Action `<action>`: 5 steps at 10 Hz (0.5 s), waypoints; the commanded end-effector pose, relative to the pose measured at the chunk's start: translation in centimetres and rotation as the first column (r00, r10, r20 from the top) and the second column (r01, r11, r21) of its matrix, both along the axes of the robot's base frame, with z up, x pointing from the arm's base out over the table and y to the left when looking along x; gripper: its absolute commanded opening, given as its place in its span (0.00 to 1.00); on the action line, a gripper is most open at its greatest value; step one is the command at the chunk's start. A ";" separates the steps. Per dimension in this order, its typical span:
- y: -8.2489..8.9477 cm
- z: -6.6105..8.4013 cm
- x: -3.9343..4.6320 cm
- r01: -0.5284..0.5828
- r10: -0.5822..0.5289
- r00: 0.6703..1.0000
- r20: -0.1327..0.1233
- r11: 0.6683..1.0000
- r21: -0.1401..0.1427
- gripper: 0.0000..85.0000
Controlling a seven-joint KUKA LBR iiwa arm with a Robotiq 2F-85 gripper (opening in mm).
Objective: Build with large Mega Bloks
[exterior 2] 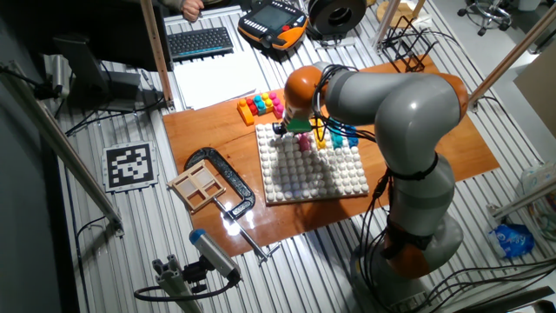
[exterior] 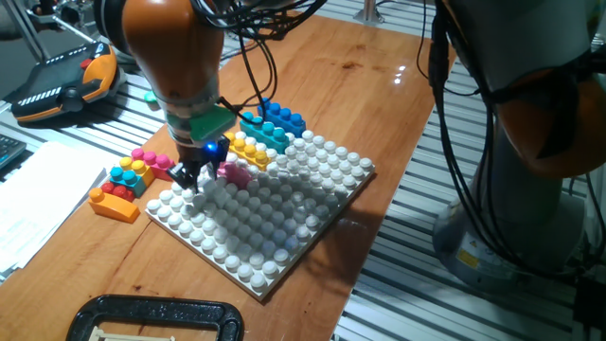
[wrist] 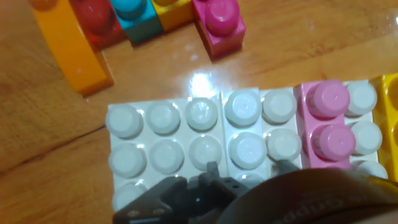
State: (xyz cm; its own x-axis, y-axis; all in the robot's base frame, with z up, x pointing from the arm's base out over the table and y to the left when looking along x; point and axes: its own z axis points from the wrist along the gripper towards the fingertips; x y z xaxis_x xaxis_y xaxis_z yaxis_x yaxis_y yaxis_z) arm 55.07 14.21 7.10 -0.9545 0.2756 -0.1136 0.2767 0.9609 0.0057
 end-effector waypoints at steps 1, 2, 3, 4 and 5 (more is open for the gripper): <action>-0.1 0.6 0.12 0.003 -0.003 1.000 -0.008 1.000 0.001 0.60; -0.2 1.2 0.35 0.003 -0.003 1.000 -0.015 1.000 -0.004 0.60; -0.6 2.0 0.72 -0.004 0.004 1.000 -0.029 1.000 -0.006 0.60; -0.9 2.9 1.03 -0.006 0.005 0.999 -0.037 1.000 -0.006 0.60; -1.6 4.3 1.75 -0.027 0.027 0.999 -0.047 1.000 -0.002 0.60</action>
State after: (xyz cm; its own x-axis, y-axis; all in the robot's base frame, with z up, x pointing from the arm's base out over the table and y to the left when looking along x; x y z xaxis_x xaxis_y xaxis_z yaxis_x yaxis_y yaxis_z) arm 56.82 12.60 11.25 -0.9654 0.2512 -0.0698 0.2524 0.9676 -0.0100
